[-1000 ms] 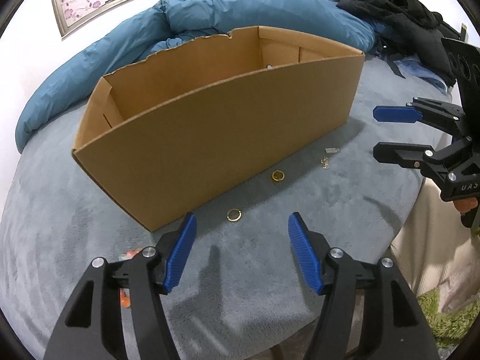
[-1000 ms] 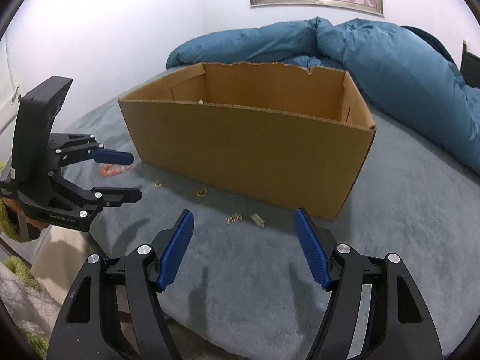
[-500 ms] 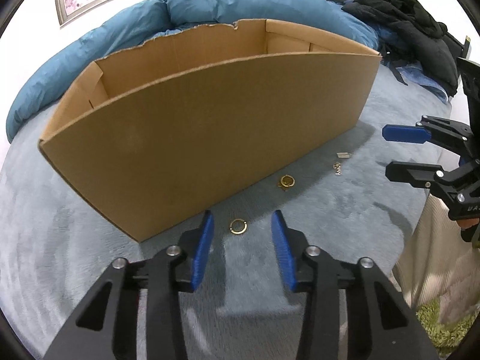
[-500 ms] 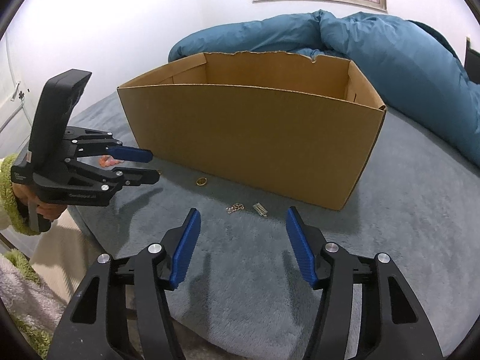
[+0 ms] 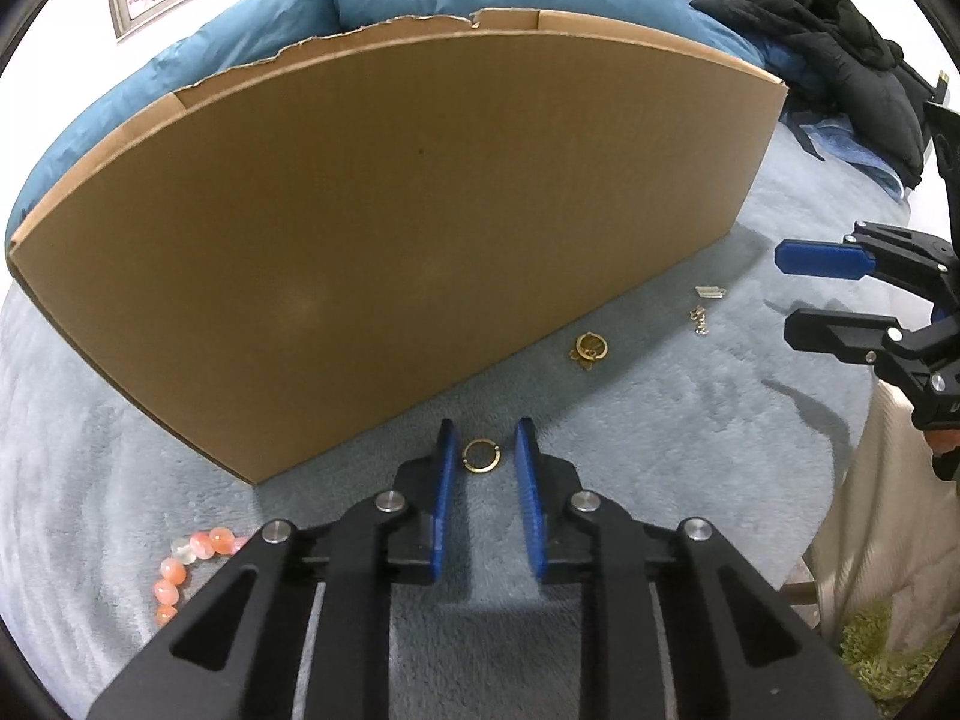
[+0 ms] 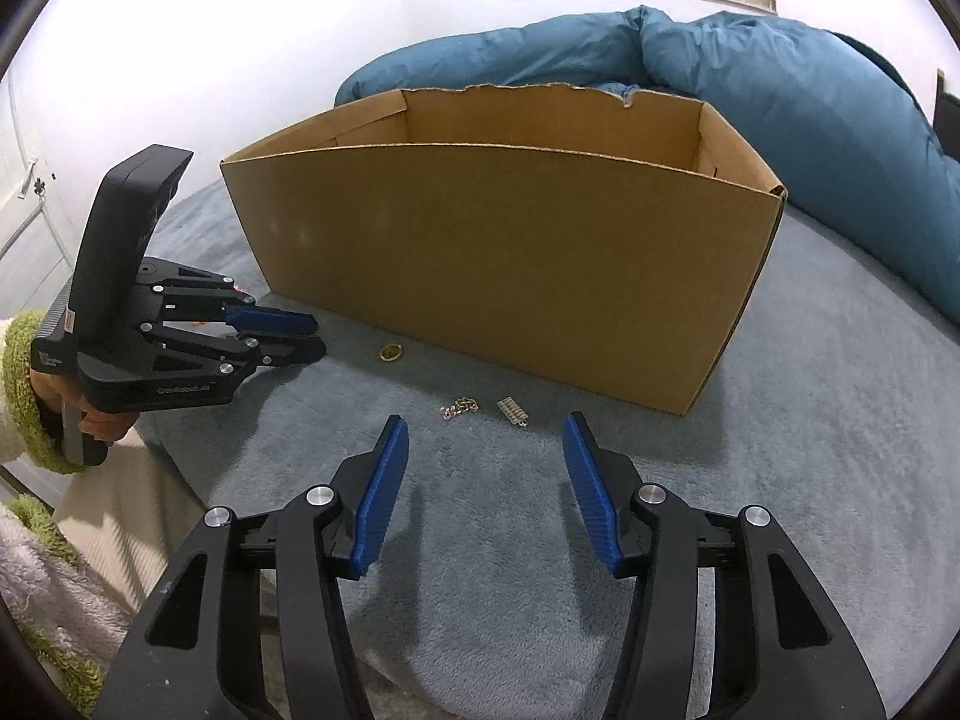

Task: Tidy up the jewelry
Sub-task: 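Close the left tool on a gold ring while the right tool grasps a silver tag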

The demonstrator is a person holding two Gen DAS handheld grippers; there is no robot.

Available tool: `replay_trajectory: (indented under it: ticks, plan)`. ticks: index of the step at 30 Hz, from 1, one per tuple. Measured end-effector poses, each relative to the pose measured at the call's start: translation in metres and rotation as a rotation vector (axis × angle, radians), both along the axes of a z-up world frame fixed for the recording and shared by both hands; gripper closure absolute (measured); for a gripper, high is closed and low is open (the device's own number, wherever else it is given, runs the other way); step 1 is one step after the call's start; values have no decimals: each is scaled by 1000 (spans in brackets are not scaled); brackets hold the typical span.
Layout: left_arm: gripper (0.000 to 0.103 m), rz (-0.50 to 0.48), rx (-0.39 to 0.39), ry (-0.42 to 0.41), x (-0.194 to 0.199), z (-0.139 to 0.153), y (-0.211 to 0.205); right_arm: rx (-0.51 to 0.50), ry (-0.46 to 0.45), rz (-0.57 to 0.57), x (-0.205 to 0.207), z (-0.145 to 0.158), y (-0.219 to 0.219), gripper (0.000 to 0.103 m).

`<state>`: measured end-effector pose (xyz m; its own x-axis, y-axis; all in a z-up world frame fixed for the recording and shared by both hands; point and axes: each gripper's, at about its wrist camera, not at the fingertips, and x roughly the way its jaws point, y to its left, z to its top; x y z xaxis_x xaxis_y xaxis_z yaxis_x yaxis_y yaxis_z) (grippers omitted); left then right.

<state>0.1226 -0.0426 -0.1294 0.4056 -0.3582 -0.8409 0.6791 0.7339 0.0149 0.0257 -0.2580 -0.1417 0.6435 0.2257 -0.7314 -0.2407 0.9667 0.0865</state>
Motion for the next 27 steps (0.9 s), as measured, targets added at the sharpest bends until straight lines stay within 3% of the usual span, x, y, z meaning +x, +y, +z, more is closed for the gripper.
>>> replay_trajectory:
  ticks: [11,22,27]
  plan:
    - [92,-18,0,-18,0,-1,3,-27,5,-3,3,0,-2,56]
    - [92,-41,4,-28,-1,1,3,-85,8,90,19,-11,-2,79]
    - [92,-53,0,-29,0,0,5,-119,20,162,29,-20,5,83]
